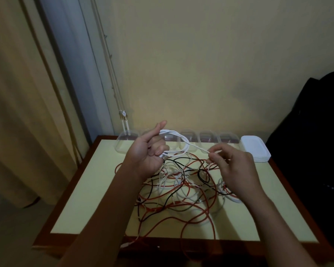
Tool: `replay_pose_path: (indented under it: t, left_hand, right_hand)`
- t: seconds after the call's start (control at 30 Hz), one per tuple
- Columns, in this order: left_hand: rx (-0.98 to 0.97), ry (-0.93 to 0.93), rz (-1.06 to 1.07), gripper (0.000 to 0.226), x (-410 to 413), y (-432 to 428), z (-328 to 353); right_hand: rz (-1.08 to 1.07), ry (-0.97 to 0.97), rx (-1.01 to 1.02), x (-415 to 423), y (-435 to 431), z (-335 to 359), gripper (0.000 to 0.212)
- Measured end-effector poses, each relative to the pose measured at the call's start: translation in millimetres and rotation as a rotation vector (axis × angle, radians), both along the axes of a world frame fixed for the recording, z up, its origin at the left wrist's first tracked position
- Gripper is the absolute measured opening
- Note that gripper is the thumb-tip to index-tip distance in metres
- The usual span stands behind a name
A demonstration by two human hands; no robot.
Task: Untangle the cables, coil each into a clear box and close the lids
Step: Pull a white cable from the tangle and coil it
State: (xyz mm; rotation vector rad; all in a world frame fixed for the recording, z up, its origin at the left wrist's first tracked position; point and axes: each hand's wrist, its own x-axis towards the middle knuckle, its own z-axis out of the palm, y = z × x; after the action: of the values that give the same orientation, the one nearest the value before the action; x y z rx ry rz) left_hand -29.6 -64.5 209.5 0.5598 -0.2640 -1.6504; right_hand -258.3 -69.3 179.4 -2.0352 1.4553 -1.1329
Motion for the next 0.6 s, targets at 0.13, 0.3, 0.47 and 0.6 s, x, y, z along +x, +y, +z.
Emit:
replay_pose_path:
  t: [0.13, 0.3, 0.47, 0.6]
  left_hand:
    - [0.003, 0.110, -0.030, 0.021, -9.7, 0.6, -6.5]
    - [0.002, 0.136, -0.026, 0.020, -22.1, 1.4, -14.6]
    - [0.006, 0.124, -0.020, 0.021, -31.0, 2.1, -10.9]
    - [0.003, 0.142, -0.033, 0.022, -34.4, 1.5, -8.7]
  right_hand:
    - [-0.028, 0.118, -0.226, 15.0, 0.7, -23.2, 0.006]
    - [-0.056, -0.081, -0.116, 35.8, 10.5, -32.2, 0.013]
    - [-0.103, -0.728, 0.225, 53.8, 18.0, -23.6, 0.013]
    - [-0.054, -1.141, 0.387, 56.0, 18.4, -11.3, 0.011]
